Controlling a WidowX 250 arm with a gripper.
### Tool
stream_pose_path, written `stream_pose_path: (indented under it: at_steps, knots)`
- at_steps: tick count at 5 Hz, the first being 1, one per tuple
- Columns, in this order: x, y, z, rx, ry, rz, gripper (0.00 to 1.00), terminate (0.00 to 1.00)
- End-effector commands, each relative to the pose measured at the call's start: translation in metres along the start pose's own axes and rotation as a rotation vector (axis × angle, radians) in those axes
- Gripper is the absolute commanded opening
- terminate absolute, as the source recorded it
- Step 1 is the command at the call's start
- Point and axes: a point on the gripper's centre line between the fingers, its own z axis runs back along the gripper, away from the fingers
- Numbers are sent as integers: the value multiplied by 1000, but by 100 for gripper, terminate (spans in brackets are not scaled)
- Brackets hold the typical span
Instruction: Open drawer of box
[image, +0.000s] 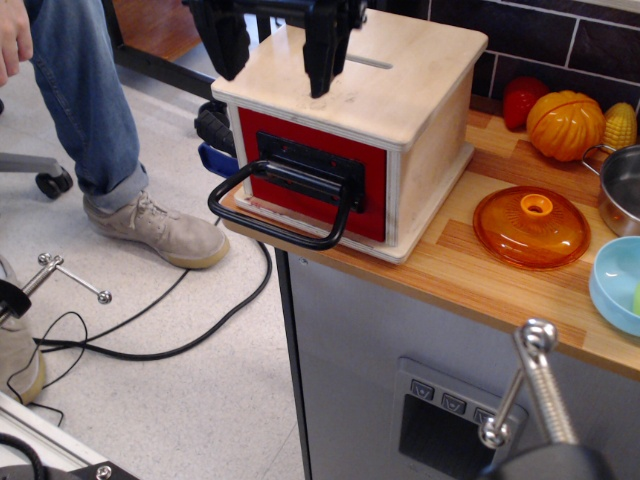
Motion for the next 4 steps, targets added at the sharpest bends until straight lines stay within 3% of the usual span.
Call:
stream_pose_path:
  at_steps: [1,4]
  knots:
    - [10,17,-31,54,-74,-52,100,0]
    - [-23,10,-97,100,-93,-80,100,0]
